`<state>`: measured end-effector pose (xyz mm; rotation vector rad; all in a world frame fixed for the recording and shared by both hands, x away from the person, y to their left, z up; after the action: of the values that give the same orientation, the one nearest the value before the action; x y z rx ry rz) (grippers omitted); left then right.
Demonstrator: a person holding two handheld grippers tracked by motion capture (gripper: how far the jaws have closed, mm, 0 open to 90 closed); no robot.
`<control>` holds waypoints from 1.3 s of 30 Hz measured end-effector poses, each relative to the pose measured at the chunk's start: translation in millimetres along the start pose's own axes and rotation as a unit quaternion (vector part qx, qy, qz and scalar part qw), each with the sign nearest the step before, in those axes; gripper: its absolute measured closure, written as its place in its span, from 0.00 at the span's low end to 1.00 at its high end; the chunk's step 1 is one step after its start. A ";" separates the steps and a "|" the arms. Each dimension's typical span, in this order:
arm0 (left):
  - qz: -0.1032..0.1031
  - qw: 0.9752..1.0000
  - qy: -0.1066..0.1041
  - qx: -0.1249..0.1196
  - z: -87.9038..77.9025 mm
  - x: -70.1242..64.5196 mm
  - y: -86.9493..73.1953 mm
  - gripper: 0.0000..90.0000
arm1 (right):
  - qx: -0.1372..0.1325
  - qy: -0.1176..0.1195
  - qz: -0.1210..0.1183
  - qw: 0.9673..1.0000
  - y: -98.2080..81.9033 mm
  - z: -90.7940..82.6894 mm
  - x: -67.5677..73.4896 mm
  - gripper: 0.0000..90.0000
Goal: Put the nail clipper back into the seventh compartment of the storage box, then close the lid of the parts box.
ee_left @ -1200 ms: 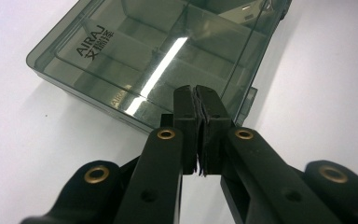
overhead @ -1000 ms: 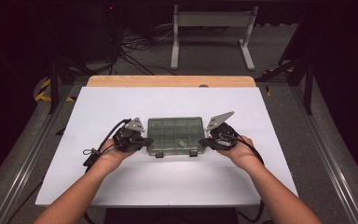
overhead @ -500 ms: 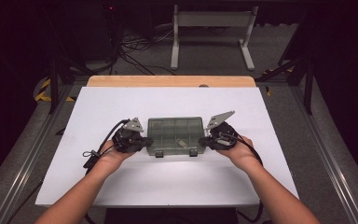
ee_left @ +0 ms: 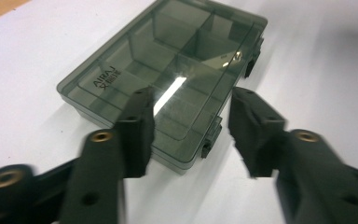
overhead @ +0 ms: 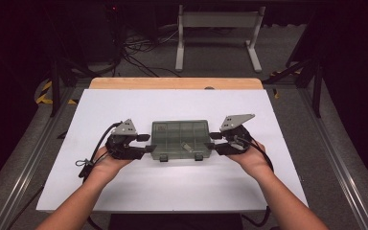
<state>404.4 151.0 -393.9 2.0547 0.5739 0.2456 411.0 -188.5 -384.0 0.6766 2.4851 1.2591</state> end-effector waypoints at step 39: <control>-0.037 0.979 0.104 -0.169 -80.7 11.9 -56.7 0.05 | -0.124 -0.065 0.023 0.990 -22.4 -41.5 2.1 0.20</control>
<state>366.1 242.4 -400.3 1.6872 0.6843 0.4855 384.7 -227.2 -378.0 0.7294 2.1740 1.4588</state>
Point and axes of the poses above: each handheld gripper's, and its own axes: z roughly forward along the jaws, y roughly out of its top, x roughly to its left, the point moved 2 cm from there along z, roughly forward along the jaws, and after that the axes turned 5 degrees about -x, right-handed, at the moved point
